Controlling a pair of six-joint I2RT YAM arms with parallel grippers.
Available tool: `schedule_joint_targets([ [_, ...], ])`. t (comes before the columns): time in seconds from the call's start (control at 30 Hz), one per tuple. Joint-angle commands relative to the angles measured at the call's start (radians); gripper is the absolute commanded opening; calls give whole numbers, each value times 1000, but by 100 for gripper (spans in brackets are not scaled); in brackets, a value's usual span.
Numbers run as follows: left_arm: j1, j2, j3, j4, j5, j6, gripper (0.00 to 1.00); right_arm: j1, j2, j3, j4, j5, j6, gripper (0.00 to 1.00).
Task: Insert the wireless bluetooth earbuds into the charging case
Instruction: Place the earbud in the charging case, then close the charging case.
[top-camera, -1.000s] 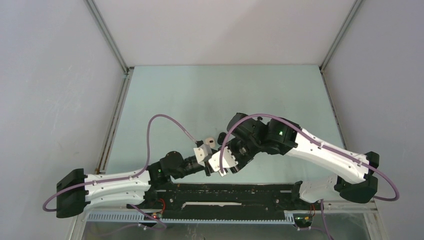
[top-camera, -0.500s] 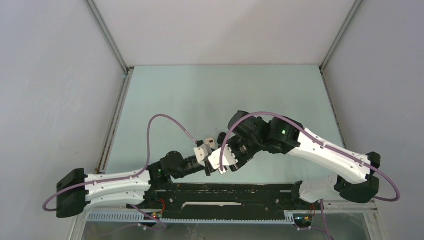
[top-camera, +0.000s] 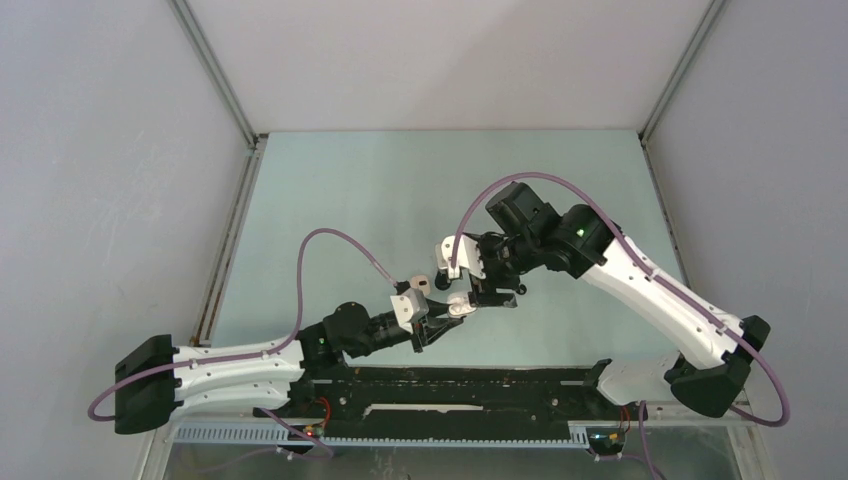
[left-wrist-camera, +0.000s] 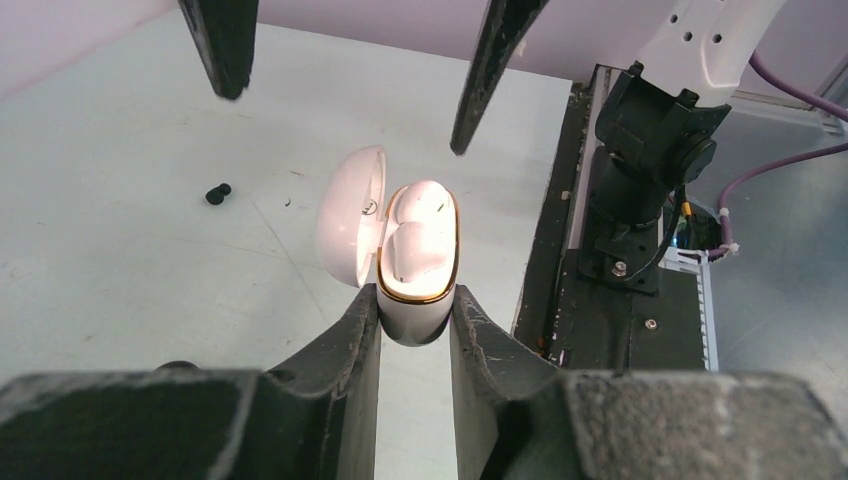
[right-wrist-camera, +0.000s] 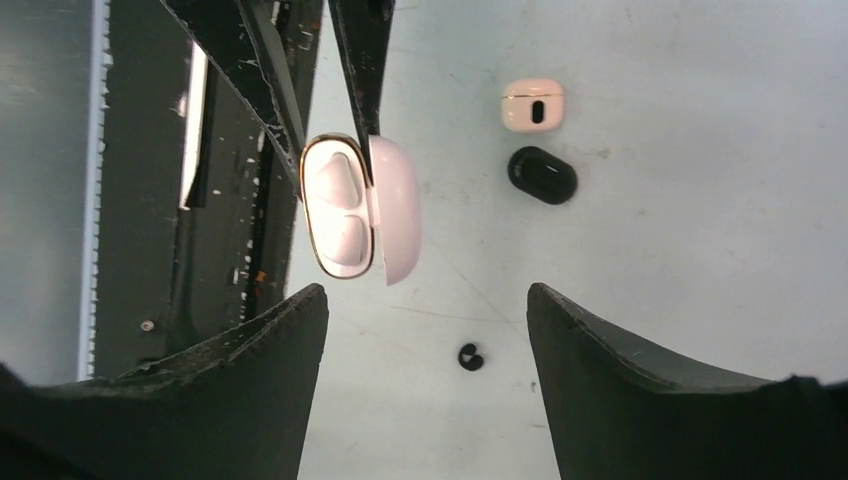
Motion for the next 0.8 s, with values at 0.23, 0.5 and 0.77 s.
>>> schedule_joint_targets([
  [0.23,-3,2,41,49,-28,-17,0,38,21,-36,-50,-151,-12,75],
  [0.5,-3,17,47,49,-102,-27,0,46,-40,-59,-75,-143,-22,73],
  [0.77,-2,70,68,49,-115,-53,0,-144,-90,-89,-20,-157,23,73],
])
